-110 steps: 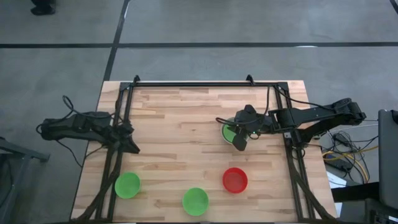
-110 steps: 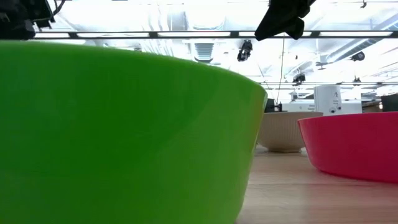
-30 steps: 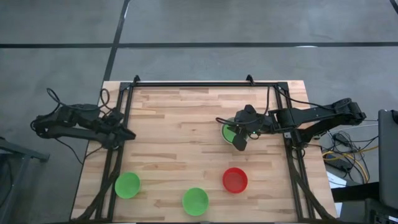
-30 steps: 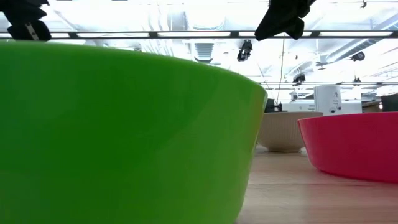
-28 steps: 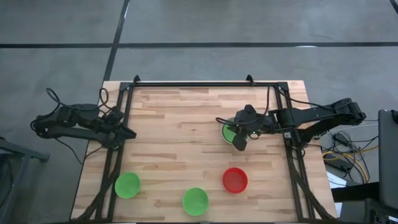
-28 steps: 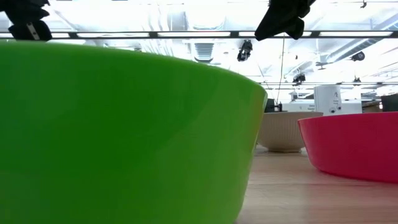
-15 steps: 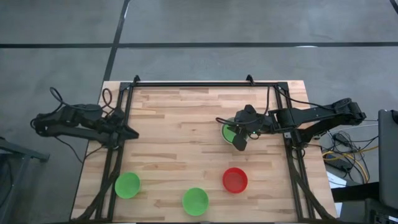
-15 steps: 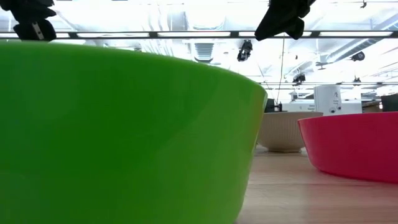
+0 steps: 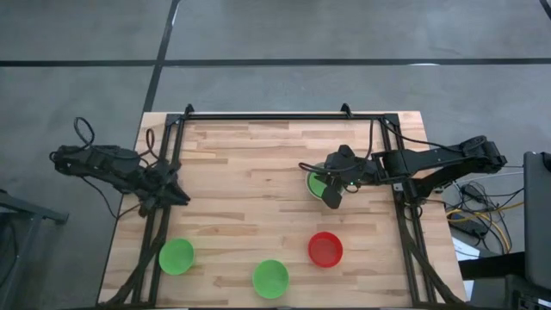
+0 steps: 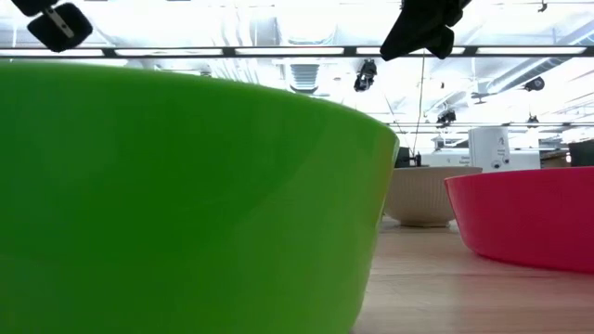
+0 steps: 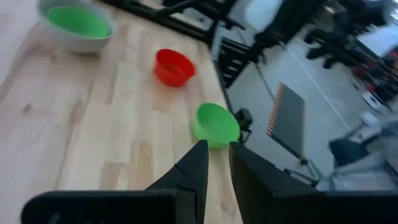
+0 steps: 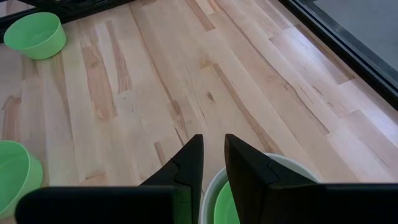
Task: Nest bowls inside each other
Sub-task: Stack the left green bowl on the green bowl
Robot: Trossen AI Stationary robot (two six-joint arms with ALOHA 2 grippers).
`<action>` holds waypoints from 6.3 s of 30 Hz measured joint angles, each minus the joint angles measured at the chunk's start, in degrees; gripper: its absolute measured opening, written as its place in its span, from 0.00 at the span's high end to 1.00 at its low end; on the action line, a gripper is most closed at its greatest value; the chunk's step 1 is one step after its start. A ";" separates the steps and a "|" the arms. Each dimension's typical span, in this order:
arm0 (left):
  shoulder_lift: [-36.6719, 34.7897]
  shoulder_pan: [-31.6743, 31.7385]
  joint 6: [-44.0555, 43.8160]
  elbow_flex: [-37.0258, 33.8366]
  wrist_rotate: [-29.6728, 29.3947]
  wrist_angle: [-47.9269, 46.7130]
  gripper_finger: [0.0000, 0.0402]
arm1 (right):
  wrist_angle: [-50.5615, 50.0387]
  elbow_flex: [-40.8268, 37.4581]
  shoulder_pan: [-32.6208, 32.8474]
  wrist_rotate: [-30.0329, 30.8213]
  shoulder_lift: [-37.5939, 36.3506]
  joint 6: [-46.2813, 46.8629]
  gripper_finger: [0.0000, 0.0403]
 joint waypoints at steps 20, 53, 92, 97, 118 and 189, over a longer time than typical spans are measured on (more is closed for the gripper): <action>-0.79 -10.89 3.49 -7.51 15.67 -6.16 0.83 | 0.00 0.00 0.00 0.00 0.00 0.00 0.84; 0.50 -13.14 1.00 -19.31 24.18 -3.53 0.83 | 0.00 0.00 0.00 0.00 0.00 0.00 0.84; 1.75 -13.23 3.39 6.95 -2.62 -15.68 0.83 | 0.00 0.02 0.00 0.00 0.00 0.00 0.84; 5.30 -13.25 7.34 14.47 -5.42 -17.43 0.83 | 0.00 0.02 0.00 0.00 0.00 0.00 0.84; 20.64 -13.59 26.43 28.10 2.94 -19.21 0.83 | 0.00 0.02 0.00 0.00 0.00 -0.01 0.84; 28.37 -27.31 -16.81 2.02 1.11 -10.54 0.83 | 0.00 0.02 0.00 0.00 -0.02 0.00 0.84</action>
